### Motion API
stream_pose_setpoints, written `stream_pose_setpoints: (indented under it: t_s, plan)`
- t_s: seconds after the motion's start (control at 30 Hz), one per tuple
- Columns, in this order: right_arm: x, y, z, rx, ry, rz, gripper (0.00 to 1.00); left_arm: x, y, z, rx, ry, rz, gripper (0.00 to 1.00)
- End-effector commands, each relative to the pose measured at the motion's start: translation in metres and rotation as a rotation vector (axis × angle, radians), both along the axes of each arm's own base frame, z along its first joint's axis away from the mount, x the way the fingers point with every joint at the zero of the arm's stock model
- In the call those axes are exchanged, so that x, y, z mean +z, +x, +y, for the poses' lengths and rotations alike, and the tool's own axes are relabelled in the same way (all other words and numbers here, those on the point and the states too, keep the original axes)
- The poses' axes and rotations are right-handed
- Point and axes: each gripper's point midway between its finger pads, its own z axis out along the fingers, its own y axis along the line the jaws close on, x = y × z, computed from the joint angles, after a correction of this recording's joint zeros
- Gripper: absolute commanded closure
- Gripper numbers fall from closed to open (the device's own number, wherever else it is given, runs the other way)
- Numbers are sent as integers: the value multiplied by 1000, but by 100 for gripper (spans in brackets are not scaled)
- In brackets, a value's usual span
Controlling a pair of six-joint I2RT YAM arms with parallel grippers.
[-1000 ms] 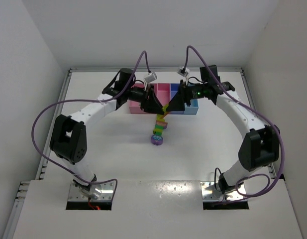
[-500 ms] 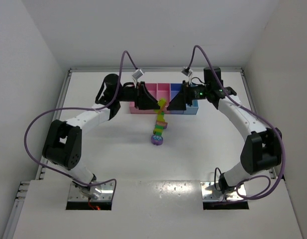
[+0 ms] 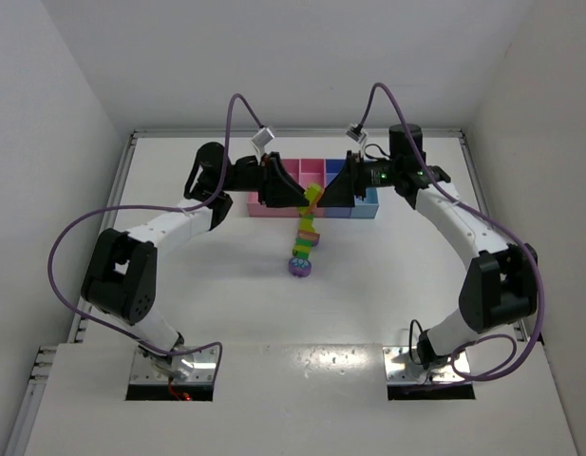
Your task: Sort the legos into containers by color
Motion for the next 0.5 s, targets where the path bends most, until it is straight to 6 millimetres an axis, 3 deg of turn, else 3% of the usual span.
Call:
stream_pose_setpoints:
  t_s: [0.0,0.47]
  plan:
    - [19,-6,5,51,43,-59,21,16,-7,-2,-20,-29,-88,95]
    - [24,-32,13,135,60,-97,30,-1,9,-1,1,-6,-66,95]
